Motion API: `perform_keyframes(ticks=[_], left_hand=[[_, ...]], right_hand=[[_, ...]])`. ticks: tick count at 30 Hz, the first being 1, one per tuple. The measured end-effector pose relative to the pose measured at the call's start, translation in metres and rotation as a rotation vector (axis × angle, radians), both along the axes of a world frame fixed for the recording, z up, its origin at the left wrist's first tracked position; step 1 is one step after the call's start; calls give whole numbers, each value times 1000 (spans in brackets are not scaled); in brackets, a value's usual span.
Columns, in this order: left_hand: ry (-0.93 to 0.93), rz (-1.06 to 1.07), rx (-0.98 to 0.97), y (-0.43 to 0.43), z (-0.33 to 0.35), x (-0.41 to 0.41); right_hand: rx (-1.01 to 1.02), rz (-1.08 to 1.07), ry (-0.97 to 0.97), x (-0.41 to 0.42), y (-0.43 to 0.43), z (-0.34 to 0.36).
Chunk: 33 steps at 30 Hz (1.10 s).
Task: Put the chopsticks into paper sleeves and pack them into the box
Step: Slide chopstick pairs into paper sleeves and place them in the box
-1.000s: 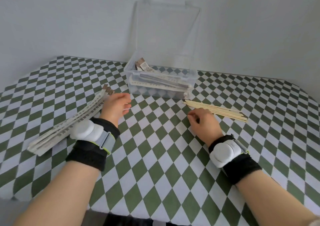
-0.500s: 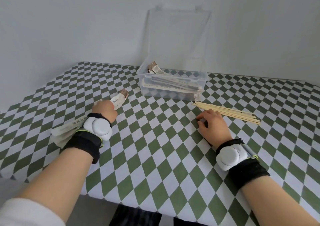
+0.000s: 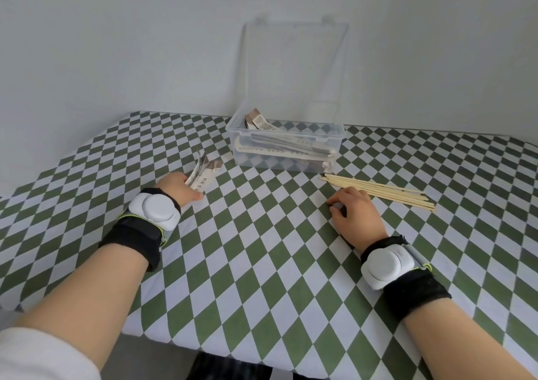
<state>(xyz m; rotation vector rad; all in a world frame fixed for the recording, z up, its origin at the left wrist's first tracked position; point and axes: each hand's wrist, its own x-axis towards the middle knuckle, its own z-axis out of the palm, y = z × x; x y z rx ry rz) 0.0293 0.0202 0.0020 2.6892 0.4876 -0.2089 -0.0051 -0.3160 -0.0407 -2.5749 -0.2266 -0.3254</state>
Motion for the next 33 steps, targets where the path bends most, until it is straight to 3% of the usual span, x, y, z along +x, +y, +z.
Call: perform_keyframes(ticks=[9, 16, 23, 33], left_hand=[[-152, -76, -188, -20, -1, -1], [-152, -24, -105, -5, 14, 1], [-325, -33, -54, -5, 17, -5], [-194, -82, -27, -3, 1, -3]], right_hand=[[11, -5, -6, 0, 0, 0], [9, -5, 7, 0, 0, 1], [7, -9, 11, 0, 1, 2], [15, -12, -2, 1, 1, 0]])
